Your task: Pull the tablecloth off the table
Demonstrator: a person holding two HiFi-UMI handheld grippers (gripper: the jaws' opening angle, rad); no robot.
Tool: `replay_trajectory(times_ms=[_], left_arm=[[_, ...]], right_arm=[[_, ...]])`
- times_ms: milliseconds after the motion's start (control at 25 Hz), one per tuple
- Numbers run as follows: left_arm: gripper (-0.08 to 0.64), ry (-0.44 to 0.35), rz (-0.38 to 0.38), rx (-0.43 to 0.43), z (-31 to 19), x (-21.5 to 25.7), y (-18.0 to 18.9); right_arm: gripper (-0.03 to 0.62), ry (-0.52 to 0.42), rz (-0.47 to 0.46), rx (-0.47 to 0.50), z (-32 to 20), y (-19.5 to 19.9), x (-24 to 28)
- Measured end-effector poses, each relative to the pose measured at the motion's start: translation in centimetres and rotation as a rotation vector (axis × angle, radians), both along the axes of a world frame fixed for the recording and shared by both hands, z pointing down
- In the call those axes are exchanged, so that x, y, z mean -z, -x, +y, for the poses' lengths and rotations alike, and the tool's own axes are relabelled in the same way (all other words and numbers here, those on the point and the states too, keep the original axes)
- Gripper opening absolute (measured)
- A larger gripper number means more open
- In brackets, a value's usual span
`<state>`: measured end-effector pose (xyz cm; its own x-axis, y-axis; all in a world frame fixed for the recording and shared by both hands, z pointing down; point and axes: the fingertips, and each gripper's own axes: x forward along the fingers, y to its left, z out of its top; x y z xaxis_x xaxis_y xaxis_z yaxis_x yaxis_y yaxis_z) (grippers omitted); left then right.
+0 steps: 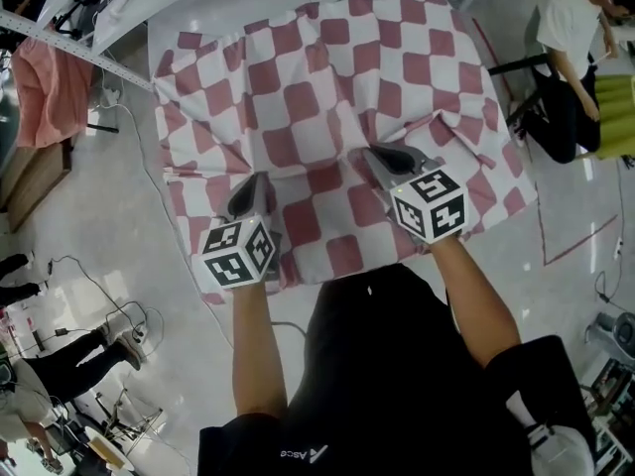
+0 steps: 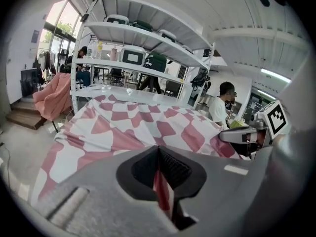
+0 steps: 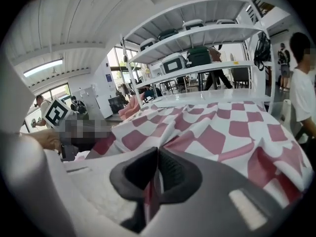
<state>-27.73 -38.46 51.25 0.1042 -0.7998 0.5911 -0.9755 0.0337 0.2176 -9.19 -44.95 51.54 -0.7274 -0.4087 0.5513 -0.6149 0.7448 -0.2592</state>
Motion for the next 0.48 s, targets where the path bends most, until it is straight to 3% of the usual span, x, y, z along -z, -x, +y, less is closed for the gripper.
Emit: replay_trajectory(times_ms=[480], left_arm=[[0.008, -0.206, 0.114, -0.015, 7.7, 7.2, -3.8]], right_arm=[[0.009, 0.011, -0.252, 0.001, 7.5, -3.4, 5.3]])
